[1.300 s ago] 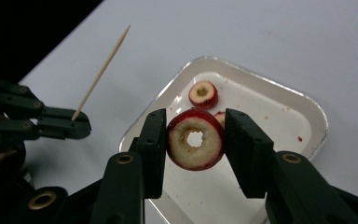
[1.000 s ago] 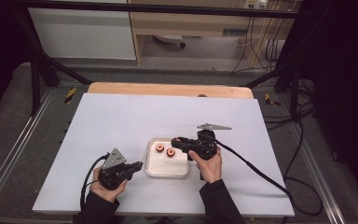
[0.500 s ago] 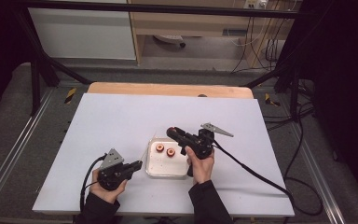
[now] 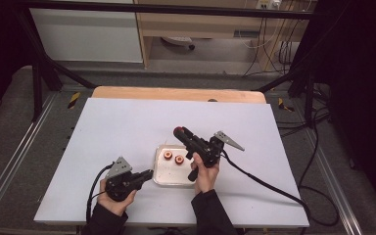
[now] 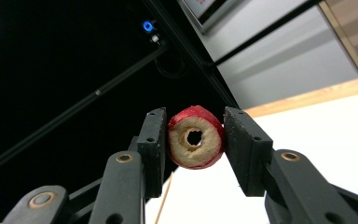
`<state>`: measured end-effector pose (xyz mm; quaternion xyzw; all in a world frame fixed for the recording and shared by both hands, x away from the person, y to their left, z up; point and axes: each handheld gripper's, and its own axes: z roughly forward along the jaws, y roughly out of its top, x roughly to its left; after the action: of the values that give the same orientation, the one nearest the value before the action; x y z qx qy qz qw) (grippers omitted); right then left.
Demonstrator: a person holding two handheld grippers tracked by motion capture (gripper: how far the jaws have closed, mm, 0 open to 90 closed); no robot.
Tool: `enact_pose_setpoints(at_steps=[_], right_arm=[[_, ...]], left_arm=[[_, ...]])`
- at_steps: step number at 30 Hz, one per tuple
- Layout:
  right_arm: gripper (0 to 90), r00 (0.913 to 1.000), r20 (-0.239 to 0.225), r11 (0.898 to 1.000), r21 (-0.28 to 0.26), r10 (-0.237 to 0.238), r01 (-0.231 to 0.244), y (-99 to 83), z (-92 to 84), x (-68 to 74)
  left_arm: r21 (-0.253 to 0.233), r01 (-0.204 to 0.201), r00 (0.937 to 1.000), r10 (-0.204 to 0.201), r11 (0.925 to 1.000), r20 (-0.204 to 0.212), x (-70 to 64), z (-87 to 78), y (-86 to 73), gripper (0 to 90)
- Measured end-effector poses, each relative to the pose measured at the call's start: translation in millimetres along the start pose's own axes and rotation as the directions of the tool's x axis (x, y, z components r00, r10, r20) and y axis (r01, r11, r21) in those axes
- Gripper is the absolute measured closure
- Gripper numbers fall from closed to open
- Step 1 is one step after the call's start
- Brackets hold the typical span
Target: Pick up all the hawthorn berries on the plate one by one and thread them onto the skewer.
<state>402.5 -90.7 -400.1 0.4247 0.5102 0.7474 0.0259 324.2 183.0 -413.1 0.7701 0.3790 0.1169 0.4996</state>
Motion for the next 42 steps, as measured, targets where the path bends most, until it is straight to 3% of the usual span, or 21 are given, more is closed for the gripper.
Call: enact_pose_setpoints(at_steps=[11,18,42], right_arm=[[60.9,0.9941,-0.080,0.996,-0.041,0.073,-0.076,-4.5,0.2,-2.1],[61.0,0.9891,-0.116,0.995,-0.032,0.091,-0.095,-4.0,-0.9,-1.6],[61.0,0.9872,-0.133,0.996,-0.017,0.088,-0.091,-11.9,0.6,-3.6]], left_arm=[[-0.024,-0.014,0.9995,0.014,0.9996,0.027,-7.9,3.6,4.3,88.2],[-0.033,-0.016,0.9993,0.017,0.9993,0.033,-8.7,2.5,4.8,88.2],[-0.028,-0.017,0.9994,0.018,0.9995,0.030,-9.7,3.5,5.0,88.3]])
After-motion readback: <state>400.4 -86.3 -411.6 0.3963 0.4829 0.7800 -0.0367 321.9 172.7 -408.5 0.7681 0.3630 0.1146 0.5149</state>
